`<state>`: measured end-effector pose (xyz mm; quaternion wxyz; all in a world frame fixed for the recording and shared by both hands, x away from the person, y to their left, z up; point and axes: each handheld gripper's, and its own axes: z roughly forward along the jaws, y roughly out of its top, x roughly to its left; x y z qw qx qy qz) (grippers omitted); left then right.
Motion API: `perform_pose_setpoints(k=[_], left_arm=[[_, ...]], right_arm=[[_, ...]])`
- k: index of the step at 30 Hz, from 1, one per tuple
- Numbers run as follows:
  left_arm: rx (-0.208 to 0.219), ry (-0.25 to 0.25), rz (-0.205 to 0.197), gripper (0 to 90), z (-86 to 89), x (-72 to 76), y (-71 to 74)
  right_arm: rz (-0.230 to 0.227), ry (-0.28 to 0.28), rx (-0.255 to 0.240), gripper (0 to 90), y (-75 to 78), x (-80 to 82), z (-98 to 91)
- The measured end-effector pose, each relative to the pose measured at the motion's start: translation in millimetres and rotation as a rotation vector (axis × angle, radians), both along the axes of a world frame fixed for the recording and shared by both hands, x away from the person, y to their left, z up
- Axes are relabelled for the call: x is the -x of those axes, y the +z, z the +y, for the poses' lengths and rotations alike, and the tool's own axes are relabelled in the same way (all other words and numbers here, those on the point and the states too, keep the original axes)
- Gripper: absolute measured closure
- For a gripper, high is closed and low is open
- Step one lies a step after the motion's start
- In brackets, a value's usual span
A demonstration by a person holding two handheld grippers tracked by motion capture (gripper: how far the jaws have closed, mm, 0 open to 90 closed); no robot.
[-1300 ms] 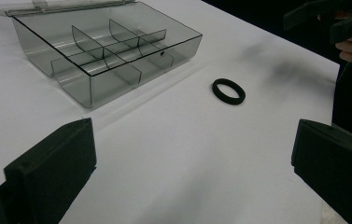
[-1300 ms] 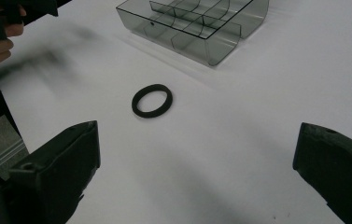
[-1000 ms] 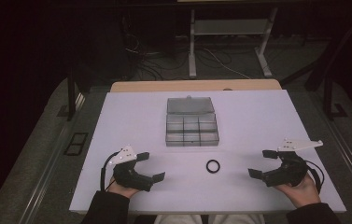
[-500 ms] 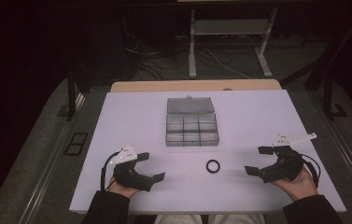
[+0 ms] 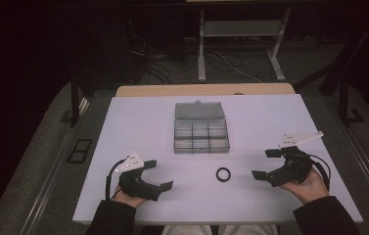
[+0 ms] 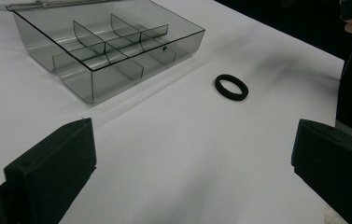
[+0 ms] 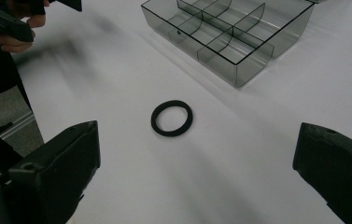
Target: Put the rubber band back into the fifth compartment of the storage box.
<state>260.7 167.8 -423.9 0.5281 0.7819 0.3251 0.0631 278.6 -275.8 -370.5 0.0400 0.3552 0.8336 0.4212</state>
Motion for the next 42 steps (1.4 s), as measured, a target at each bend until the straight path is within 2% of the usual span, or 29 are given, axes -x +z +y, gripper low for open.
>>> perform_pose_setpoints(k=[17, 25, 34, 42], left_arm=[[0.001, -0.004, 0.001, 0.0, -0.4, 0.0, -0.1], [0.002, -0.005, 0.000, 0.0, -0.4, -0.1, -0.1], [0.002, -0.005, 0.001, 0.0, -0.6, -0.1, -0.2], [0.003, -0.006, 0.001, 0.0, -0.9, -0.2, -0.2]], right_arm=[[0.012, 0.056, 0.041, 0.4, 7.7, -17.9, 22.2], [0.030, 0.096, 0.070, 0.4, 4.3, -30.3, 38.0], [0.046, 0.107, 0.091, 0.4, -0.7, -39.8, 45.3], [0.074, 0.120, 0.122, 0.4, -11.7, -49.8, 53.2]])
